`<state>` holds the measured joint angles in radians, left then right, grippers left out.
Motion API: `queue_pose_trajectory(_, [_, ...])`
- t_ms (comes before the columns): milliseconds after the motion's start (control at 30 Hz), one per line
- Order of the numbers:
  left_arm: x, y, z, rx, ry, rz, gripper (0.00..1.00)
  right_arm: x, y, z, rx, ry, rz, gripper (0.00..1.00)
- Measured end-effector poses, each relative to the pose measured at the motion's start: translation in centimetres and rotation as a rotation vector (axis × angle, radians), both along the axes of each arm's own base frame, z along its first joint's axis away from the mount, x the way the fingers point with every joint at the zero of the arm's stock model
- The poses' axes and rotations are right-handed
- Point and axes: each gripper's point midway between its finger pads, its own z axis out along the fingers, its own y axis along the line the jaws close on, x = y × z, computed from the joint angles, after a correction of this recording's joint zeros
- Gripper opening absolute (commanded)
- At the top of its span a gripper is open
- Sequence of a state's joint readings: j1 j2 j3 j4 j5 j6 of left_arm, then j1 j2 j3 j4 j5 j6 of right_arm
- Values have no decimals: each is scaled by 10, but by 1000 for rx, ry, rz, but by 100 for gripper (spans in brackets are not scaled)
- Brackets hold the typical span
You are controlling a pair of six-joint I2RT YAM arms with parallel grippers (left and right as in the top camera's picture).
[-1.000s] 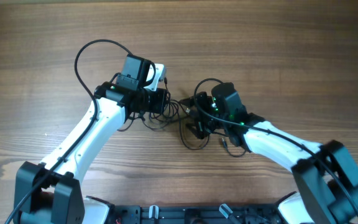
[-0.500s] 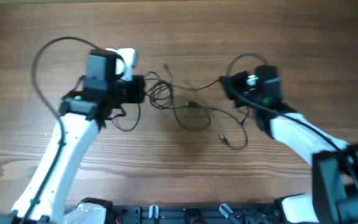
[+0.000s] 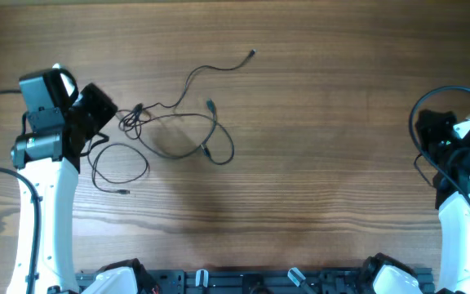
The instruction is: Untangle cables
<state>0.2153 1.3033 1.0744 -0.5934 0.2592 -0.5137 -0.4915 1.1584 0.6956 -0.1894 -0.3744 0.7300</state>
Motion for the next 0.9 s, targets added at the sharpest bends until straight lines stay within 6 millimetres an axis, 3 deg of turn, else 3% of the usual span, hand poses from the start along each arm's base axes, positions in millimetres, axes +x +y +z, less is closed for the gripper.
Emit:
queue_pose_trajectory(100, [12, -72, 35, -115, -185, -359, 4, -1, 25, -3, -21, 5, 158, 62])
queue_pose_trajectory(167, [-2, -136, 60, -191, -309, -671, 4, -1, 52, -2, 4, -10, 285, 64])
queue_pose_trajectory(200, [-22, -177, 72, -236, -369, -868, 4, -2, 69, 0, 30, -27, 362, 65])
queue_pose_trajectory(233, [-30, -186, 77, -259, -397, -938, 4, -2, 93, 4, 60, -50, 457, 66])
queue_pose_trajectory(267, [-44, -214, 77, -258, -404, -1031, 4, -3, 108, 7, 75, -62, 516, 66])
queue_pose_trajectory(333, [-43, -237, 81, -263, -404, -1026, 4, -9, 153, 12, 110, -84, 677, 66])
queue_pose_trajectory(500, [-34, -267, 90, -221, -430, -939, 4, -33, 248, 20, 141, -104, 980, 67])
queue_pose_trajectory(600, [-39, -279, 88, -228, -413, -937, 4, -43, 284, 17, 164, -78, 1049, 69])
queue_pose_trajectory(700, [-48, -291, 87, -237, -401, -962, 4, -40, 307, 18, 173, -101, 1079, 66])
queue_pose_trajectory(733, [-51, -295, 87, -240, -399, -969, 4, -36, 310, 19, 173, -113, 1071, 62])
queue_pose_trajectory(767, [-54, -299, 87, -246, -396, -978, 4, -32, 311, 18, 178, -111, 1052, 49])
queue_pose_trajectory(800, [-56, -301, 88, -252, -396, -983, 4, -29, 312, 15, 188, -95, 1029, 43])
queue_pose_trajectory(833, [-57, -303, 89, -260, -398, -984, 4, -26, 312, 8, 209, -60, 993, 20])
queue_pose_trajectory(867, [-58, -306, 90, -270, -395, -984, 4, -22, 312, -1, 229, -22, 957, 5])
queue_pose_trajectory(900, [-58, -307, 91, -277, -395, -983, 4, -20, 312, -6, 244, 3, 933, 5])
